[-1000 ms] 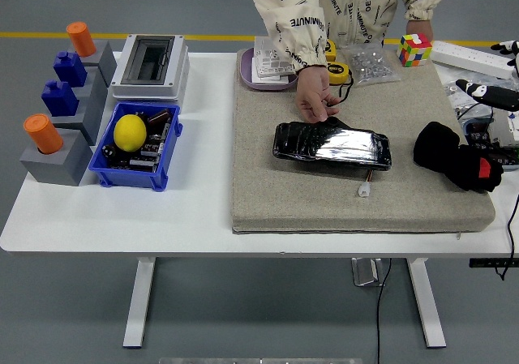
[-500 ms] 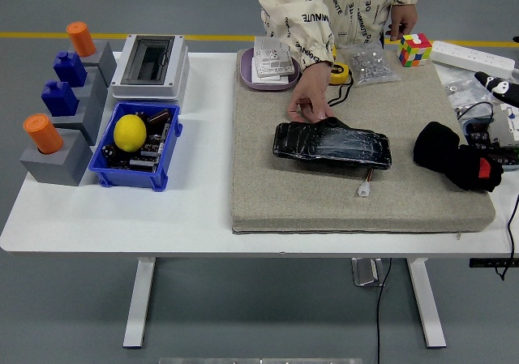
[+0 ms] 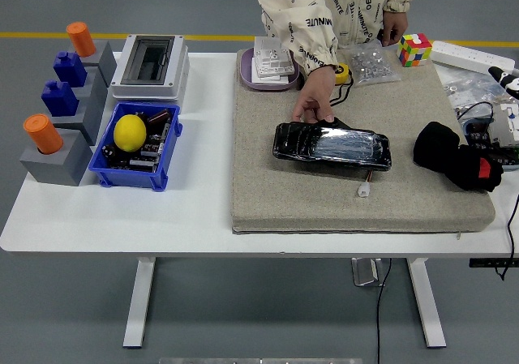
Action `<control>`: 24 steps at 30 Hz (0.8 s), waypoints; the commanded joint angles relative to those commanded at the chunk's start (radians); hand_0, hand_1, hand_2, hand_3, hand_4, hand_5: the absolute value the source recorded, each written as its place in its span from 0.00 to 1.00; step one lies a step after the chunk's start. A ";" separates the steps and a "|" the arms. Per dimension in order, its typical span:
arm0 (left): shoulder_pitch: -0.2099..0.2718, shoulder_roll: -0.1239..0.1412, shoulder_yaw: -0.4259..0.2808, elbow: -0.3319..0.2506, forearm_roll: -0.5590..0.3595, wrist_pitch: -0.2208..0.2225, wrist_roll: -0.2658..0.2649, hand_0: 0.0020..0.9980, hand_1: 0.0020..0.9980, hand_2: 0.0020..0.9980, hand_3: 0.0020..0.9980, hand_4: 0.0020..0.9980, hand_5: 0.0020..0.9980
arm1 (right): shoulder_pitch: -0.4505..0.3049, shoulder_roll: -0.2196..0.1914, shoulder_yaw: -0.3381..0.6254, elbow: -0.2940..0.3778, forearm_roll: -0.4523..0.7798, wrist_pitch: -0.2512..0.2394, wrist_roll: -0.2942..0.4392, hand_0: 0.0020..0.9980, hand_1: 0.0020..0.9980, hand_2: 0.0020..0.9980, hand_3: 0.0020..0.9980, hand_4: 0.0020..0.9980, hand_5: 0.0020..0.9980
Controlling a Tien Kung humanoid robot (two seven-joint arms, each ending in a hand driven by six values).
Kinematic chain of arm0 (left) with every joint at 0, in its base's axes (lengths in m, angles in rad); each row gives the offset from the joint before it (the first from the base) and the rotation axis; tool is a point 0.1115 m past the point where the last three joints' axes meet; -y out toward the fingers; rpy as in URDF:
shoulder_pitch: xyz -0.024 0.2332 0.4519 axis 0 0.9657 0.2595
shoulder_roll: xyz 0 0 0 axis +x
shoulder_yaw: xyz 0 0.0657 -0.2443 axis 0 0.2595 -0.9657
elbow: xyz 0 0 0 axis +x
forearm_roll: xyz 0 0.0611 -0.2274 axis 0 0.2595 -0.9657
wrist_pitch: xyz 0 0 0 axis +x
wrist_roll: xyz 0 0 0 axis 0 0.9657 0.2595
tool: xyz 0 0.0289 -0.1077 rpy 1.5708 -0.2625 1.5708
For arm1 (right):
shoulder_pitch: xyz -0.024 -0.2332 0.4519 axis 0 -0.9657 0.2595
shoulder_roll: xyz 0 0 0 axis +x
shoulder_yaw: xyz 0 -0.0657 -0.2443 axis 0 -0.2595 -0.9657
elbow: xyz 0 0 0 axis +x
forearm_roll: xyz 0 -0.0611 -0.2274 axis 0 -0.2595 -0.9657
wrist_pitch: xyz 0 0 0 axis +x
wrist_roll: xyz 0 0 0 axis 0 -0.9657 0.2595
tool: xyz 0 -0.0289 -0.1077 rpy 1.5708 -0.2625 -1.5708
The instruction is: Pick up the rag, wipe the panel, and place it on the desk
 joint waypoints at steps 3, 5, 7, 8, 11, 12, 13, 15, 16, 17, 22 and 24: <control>0.001 -0.001 0.000 0.000 0.000 0.000 0.000 0.65 0.70 0.74 0.57 0.60 0.47 | -0.003 0.000 0.008 0.000 0.016 -0.001 0.004 0.75 0.71 0.81 0.82 1.00 0.64; 0.001 -0.002 -0.002 0.000 0.001 0.000 0.001 0.65 0.70 0.74 0.57 0.60 0.47 | -0.004 -0.001 0.010 -0.002 0.029 0.005 0.006 0.74 0.72 0.81 0.81 1.00 0.64; 0.001 -0.002 -0.002 0.000 0.000 -0.001 0.001 0.65 0.70 0.74 0.57 0.60 0.47 | -0.004 -0.001 0.013 -0.005 0.034 0.011 0.005 0.74 0.72 0.81 0.81 1.00 0.64; 0.001 -0.002 -0.001 0.000 0.000 -0.001 0.000 0.65 0.70 0.74 0.57 0.60 0.47 | -0.003 0.000 0.013 -0.006 0.042 0.013 0.006 0.74 0.72 0.81 0.81 1.00 0.64; 0.000 -0.002 -0.001 0.000 0.000 -0.001 0.000 0.65 0.70 0.74 0.57 0.60 0.47 | -0.004 0.002 0.010 -0.011 0.078 0.018 0.011 0.75 0.71 0.81 0.81 1.00 0.64; -0.001 -0.001 0.001 0.000 -0.001 -0.001 -0.001 0.65 0.70 0.74 0.57 0.60 0.47 | -0.005 0.003 0.006 -0.013 0.108 0.024 0.016 0.75 0.71 0.81 0.81 1.00 0.64; -0.002 0.000 0.004 0.000 -0.003 -0.001 -0.002 0.65 0.70 0.74 0.57 0.60 0.47 | -0.006 0.003 0.001 -0.015 0.141 0.030 0.021 0.75 0.71 0.81 0.81 1.00 0.64; -0.002 0.001 0.006 0.000 -0.005 -0.001 -0.003 0.65 0.70 0.74 0.57 0.60 0.47 | -0.010 0.002 -0.013 -0.016 0.216 0.043 0.031 0.75 0.71 0.81 0.81 1.00 0.64; -0.002 0.001 0.006 0.000 -0.004 -0.001 -0.003 0.65 0.70 0.74 0.57 0.60 0.47 | -0.011 0.003 -0.019 -0.017 0.258 0.049 0.037 0.75 0.71 0.81 0.81 1.00 0.64; -0.001 0.001 0.007 0.000 -0.004 -0.001 -0.003 0.65 0.70 0.74 0.57 0.60 0.47 | -0.012 0.003 -0.023 -0.018 0.290 0.053 0.041 0.75 0.71 0.80 0.81 1.00 0.65; 0.003 0.000 0.008 0.000 -0.004 -0.002 -0.001 0.65 0.70 0.74 0.57 0.60 0.47 | -0.012 0.000 -0.032 -0.020 0.404 0.069 0.062 0.75 0.71 0.80 0.81 1.00 0.65; 0.005 0.001 0.007 0.000 -0.003 -0.002 -0.001 0.65 0.70 0.74 0.57 0.60 0.47 | -0.011 -0.001 -0.033 -0.022 0.429 0.071 0.068 0.75 0.71 0.80 0.80 1.00 0.65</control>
